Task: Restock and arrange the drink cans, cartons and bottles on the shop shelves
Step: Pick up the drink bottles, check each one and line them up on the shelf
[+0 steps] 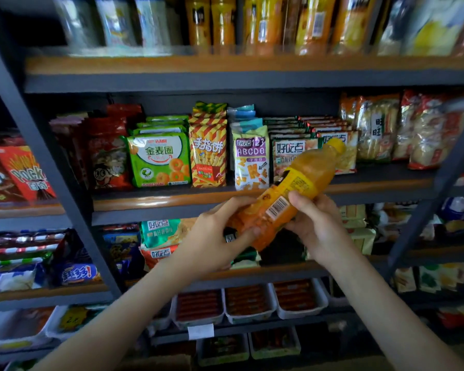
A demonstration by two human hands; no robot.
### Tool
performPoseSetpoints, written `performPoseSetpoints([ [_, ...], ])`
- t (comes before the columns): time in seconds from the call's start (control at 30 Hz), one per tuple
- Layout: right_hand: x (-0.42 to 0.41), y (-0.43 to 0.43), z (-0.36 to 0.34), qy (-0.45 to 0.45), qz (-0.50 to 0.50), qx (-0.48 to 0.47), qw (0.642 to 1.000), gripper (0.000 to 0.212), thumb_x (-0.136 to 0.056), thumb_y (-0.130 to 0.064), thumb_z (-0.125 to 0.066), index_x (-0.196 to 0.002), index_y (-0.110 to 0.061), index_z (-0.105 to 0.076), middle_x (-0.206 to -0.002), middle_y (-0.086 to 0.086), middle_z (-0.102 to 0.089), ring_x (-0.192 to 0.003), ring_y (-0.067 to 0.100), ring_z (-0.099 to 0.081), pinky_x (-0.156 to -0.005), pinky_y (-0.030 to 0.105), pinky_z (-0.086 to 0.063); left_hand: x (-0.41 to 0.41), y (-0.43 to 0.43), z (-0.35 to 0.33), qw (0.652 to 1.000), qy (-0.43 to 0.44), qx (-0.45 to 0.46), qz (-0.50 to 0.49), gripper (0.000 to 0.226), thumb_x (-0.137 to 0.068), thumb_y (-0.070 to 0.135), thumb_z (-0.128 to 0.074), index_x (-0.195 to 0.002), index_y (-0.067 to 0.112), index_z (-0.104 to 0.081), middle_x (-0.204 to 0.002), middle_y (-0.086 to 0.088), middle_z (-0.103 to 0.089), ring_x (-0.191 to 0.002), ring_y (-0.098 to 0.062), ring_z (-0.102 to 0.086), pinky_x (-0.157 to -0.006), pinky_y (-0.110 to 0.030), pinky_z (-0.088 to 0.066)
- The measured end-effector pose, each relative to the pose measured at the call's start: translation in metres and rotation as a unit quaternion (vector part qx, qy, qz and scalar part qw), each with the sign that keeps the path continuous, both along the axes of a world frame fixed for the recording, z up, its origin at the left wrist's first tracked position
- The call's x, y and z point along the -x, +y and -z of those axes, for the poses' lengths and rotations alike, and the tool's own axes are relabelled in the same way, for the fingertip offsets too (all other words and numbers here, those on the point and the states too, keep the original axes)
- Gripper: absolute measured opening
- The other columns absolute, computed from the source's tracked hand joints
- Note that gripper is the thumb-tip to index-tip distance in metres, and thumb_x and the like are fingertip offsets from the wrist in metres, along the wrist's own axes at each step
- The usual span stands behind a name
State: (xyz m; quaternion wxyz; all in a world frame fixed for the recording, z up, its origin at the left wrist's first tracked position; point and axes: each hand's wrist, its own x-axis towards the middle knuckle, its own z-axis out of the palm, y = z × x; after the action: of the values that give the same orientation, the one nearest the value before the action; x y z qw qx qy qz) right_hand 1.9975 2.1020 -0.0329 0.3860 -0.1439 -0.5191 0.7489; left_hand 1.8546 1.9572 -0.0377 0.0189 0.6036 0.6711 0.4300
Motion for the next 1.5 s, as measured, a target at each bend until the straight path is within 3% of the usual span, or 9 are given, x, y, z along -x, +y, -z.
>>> performPoseSetpoints([
  [0.2,0.003,0.014,-0.080,0.084,0.084,-0.128,0.985,0.079,-0.045,-0.045,-0.093,-0.108,-0.016,-0.056,-0.099,0.003,-0.072,-0.098,0.024,-0.069,-0.075,0.040,-0.058,0.017,0.024,-0.070,0.996,0.042,-0.073,-0.015,0.041,-0.087,0.035,-0.069,-0.125,0.031,-0.056,-0.110,0.004,-0.067,-0.096,-0.007,-0.066,-0.085,-0.033,-0.055],
  [0.33,-0.002,0.028,-0.133,0.133,0.158,-0.202,0.958,0.084,-0.043,-0.051,-0.092,-0.112,-0.022,-0.055,-0.101,-0.005,-0.072,-0.101,0.018,-0.069,-0.079,0.036,-0.058,0.020,0.051,-0.121,0.986,0.095,-0.134,-0.017,0.032,-0.088,0.021,-0.070,-0.118,0.019,-0.061,-0.107,0.003,-0.069,-0.097,-0.008,-0.065,-0.085,-0.033,-0.053],
  [0.5,-0.019,0.061,-0.186,0.165,0.235,-0.312,0.906,0.071,-0.063,-0.033,-0.084,-0.123,-0.027,-0.045,-0.120,0.004,-0.063,-0.112,0.019,-0.064,-0.094,0.042,-0.052,0.019,0.082,-0.173,0.972,0.161,-0.161,-0.060,0.032,-0.091,0.031,-0.063,-0.120,0.017,-0.057,-0.110,0.001,-0.066,-0.101,-0.011,-0.062,-0.085,-0.029,-0.052],
  [0.67,-0.037,0.118,-0.211,0.170,0.315,-0.360,0.862,0.071,-0.073,-0.011,-0.077,-0.128,-0.028,-0.036,-0.120,-0.004,-0.057,-0.106,0.004,-0.063,-0.091,0.024,-0.050,0.012,0.122,-0.201,0.961,0.212,-0.147,-0.097,0.039,-0.093,0.031,-0.060,-0.129,0.022,-0.050,-0.118,-0.001,-0.062,-0.101,-0.018,-0.062,-0.082,-0.038,-0.054],
  [0.77,-0.045,0.160,-0.216,0.148,0.348,-0.375,0.846,0.071,-0.078,0.004,-0.074,-0.129,-0.026,-0.035,-0.116,-0.009,-0.056,-0.101,-0.001,-0.063,-0.086,0.019,-0.050,0.007,0.155,-0.216,0.959,0.212,-0.134,-0.131,0.043,-0.093,0.033,-0.060,-0.133,0.021,-0.048,-0.121,-0.003,-0.061,-0.103,-0.022,-0.061,-0.082,-0.035,-0.053],
  [0.93,-0.049,0.219,-0.228,0.100,0.351,-0.389,0.846,0.072,-0.078,0.000,-0.076,-0.134,-0.019,-0.035,-0.116,-0.011,-0.057,-0.098,-0.004,-0.062,-0.086,0.016,-0.049,-0.001,0.210,-0.240,0.952,0.210,-0.102,-0.196,0.054,-0.092,0.036,-0.061,-0.134,0.012,-0.038,-0.120,-0.010,-0.059,-0.096,-0.025,-0.062,-0.070,-0.029,-0.045],
  [1.13,-0.037,0.261,-0.243,-0.018,0.322,-0.418,0.849,0.066,-0.079,-0.015,-0.079,-0.134,-0.023,-0.043,-0.111,-0.011,-0.060,-0.100,0.003,-0.060,-0.092,0.031,-0.048,-0.002,0.249,-0.251,0.967,0.127,-0.081,-0.203,0.055,-0.089,0.029,-0.067,-0.127,0.008,-0.032,-0.094,-0.010,-0.063,-0.073,-0.021,-0.061,-0.050,-0.022,-0.040],
  [1.3,-0.020,0.277,-0.247,-0.075,0.304,-0.400,0.861,0.074,-0.079,-0.023,-0.079,-0.139,-0.026,-0.036,-0.121,-0.003,-0.061,-0.109,0.014,-0.060,-0.096,0.042,-0.050,-0.003,0.267,-0.249,0.959,0.149,-0.070,-0.229,0.083,-0.088,0.028,-0.069,-0.146,0.004,-0.014,-0.107,-0.015,-0.064,-0.089,-0.028,-0.066,-0.064,-0.028,-0.047],
  [1.5,-0.009,0.276,-0.252,-0.160,0.305,-0.404,0.847,0.094,-0.084,-0.030,-0.074,-0.151,-0.029,-0.008,-0.141,0.006,-0.047,-0.124,0.027,-0.051,-0.102,0.052,-0.045,0.004,0.272,-0.245,0.947,0.184,-0.073,-0.253,0.081,-0.090,0.018,-0.065,-0.147,0.005,-0.009,-0.109,-0.015,-0.062,-0.090,-0.029,-0.066,-0.069,-0.032,-0.053],
])
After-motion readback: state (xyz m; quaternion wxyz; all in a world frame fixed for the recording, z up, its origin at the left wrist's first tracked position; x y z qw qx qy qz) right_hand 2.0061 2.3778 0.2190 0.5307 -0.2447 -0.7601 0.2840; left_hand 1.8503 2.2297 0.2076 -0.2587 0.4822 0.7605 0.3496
